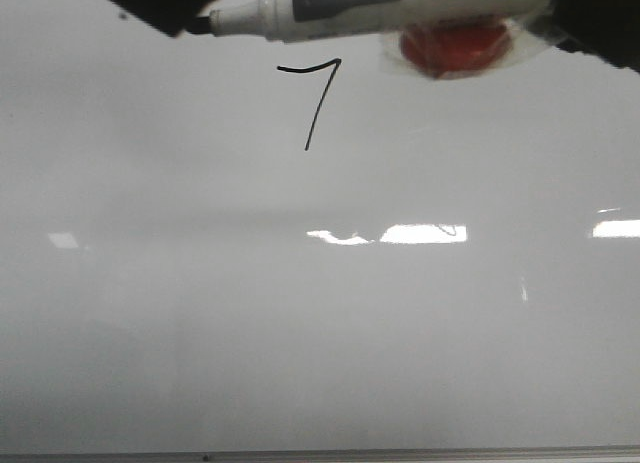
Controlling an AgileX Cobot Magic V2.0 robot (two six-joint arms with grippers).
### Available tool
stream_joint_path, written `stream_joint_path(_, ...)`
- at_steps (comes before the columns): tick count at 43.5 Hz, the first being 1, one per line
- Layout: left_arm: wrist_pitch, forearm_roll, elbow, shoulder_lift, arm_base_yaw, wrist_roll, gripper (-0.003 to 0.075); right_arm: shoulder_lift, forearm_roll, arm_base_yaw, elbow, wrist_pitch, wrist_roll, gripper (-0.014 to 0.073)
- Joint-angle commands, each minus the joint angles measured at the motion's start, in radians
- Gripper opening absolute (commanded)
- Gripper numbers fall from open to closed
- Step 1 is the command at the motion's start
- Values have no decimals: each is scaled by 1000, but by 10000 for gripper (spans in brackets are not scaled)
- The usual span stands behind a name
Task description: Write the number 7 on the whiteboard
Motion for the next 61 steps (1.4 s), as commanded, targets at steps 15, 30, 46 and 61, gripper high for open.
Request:
stream_joint_path(15,-57,-44,-79,87,-88,1,462,-19,33,0,-31,-26,-12,-58)
stream_joint_path(30,-57,-44,-79,87,-88,1,130,-19,33,0,-31,-25,-12,-55)
stream_joint_path(46,-57,-29,-80,85,-73,-43,18,-20,22,-8,-31,-23,1,462)
stream_joint_path(61,-38,452,-80,-31,89,-597,17,-128,-183,-217,-32,-34,297,550)
